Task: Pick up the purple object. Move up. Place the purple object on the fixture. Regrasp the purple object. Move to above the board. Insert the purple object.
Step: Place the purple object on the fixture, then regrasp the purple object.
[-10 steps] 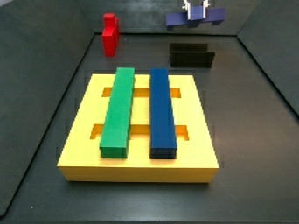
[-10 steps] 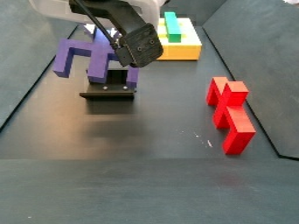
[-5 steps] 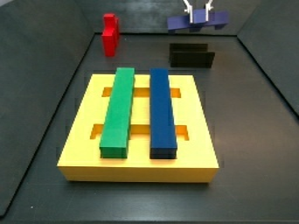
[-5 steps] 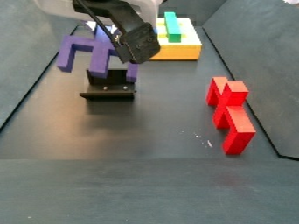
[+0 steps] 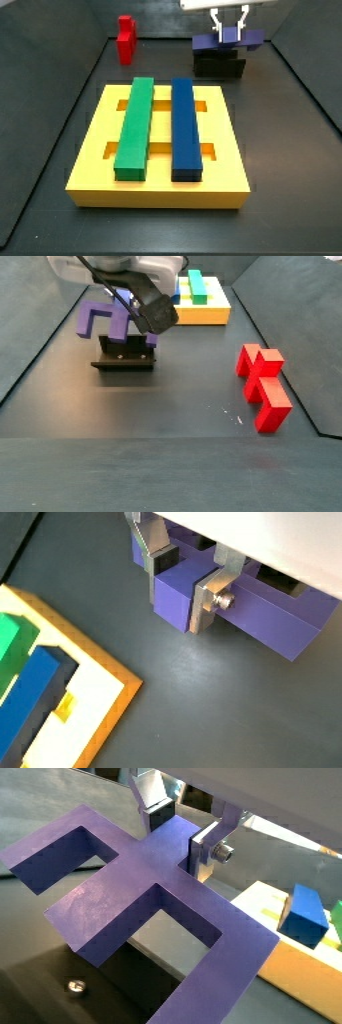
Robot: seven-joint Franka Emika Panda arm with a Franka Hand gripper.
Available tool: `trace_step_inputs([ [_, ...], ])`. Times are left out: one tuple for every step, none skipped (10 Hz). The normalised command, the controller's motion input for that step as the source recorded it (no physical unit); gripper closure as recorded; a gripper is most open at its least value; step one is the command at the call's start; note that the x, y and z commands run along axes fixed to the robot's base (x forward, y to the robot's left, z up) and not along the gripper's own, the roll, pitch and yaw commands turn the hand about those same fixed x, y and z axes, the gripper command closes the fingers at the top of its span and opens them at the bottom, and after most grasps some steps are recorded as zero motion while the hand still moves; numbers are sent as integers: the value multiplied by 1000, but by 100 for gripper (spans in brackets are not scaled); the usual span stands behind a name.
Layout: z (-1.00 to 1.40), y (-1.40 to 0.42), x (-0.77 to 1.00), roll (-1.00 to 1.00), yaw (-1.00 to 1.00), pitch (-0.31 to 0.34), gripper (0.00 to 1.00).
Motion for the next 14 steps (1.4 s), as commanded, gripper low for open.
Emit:
trace_step_inputs([
  [-171,9,0,-683,260,143,100],
  [-226,109,-23,-454,169,57,100],
  [-309,220,0,-254,0,0,100],
  [-314,326,0,-103,0,17,100],
  [-277,294,0,0,-134,54,100],
  [-254,249,0,29,-149,94,100],
  [-257,240,0,20,-86,20,100],
  [-111,0,54,271,-20,203,100],
  [0,0,0,0,0,0,100],
  [0,0,0,0,0,0,0],
  [309,-180,0,780,0,-34,0],
  [237,-197,0,951,0,-37,0],
  [203,-209,0,1000,0,-37,0],
  [143,-189,0,1000,0,-29,0],
])
